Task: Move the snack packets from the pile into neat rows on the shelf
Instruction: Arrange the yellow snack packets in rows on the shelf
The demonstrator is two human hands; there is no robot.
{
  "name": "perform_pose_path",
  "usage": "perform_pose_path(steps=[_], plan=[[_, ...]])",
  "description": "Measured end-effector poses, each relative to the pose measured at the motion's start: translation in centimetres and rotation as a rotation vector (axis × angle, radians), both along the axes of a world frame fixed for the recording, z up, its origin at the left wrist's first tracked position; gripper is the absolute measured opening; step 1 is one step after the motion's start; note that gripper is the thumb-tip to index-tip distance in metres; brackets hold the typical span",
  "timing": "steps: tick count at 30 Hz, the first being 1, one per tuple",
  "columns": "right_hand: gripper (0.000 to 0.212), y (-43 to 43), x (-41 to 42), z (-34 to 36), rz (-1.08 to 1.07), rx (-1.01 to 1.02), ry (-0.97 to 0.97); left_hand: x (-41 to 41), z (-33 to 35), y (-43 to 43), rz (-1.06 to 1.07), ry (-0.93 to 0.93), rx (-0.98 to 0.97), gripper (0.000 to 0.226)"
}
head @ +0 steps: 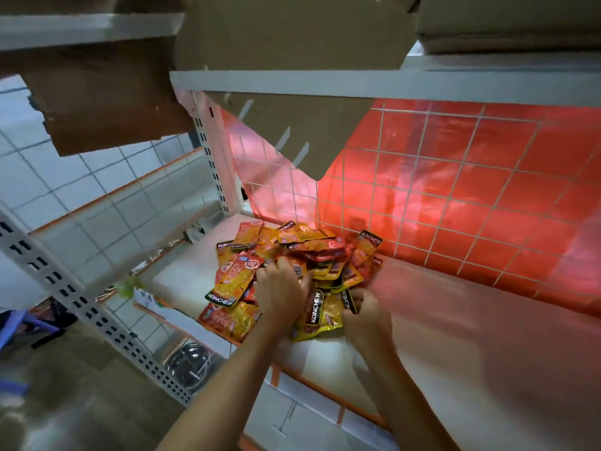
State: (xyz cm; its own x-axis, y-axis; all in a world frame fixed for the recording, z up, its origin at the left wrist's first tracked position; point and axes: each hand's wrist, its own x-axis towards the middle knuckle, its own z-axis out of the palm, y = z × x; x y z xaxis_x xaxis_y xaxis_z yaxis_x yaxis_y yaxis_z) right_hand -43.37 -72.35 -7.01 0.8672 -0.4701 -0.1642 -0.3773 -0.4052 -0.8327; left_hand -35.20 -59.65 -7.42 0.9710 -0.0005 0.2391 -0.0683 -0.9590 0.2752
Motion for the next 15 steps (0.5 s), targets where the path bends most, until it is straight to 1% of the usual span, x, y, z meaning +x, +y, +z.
perform_pose_path(steps=[3,5,6,8,10,13,15], plan=[[0.035,-0.8,-0.7,0.3,-0.129,0.065,-0.077,0.5,0.2,-0.1,0.026,0.02,-0.007,0.054],[0.027,-1.3,-1.2,0.5,-0.208,0.107,-0.133,0.6,0.5,-0.2,0.034,0.02,0.003,0.05],[0.027,-1.5,-1.5,0.7,-0.24,0.127,-0.155,0.5,0.7,-0.2,0.026,0.02,0.016,0.048],[0.037,-1.9,-2.0,1.0,-0.305,0.166,-0.19,0.2,1.1,-0.2,0.004,0.023,0.013,0.041],[0.037,-2.4,-2.4,1.2,-0.374,0.197,-0.219,-0.5,1.8,-0.3,-0.013,0.027,-0.045,0.037],[0.03,-2.9,-3.1,0.8,-0.467,0.249,-0.243,-2.3,3.3,-0.4,-0.073,0.061,-0.134,0.039],[0.026,-3.2,-3.8,0.6,-0.525,0.303,-0.284,-3.9,4.4,-0.5,-0.124,0.107,-0.282,0.04]])
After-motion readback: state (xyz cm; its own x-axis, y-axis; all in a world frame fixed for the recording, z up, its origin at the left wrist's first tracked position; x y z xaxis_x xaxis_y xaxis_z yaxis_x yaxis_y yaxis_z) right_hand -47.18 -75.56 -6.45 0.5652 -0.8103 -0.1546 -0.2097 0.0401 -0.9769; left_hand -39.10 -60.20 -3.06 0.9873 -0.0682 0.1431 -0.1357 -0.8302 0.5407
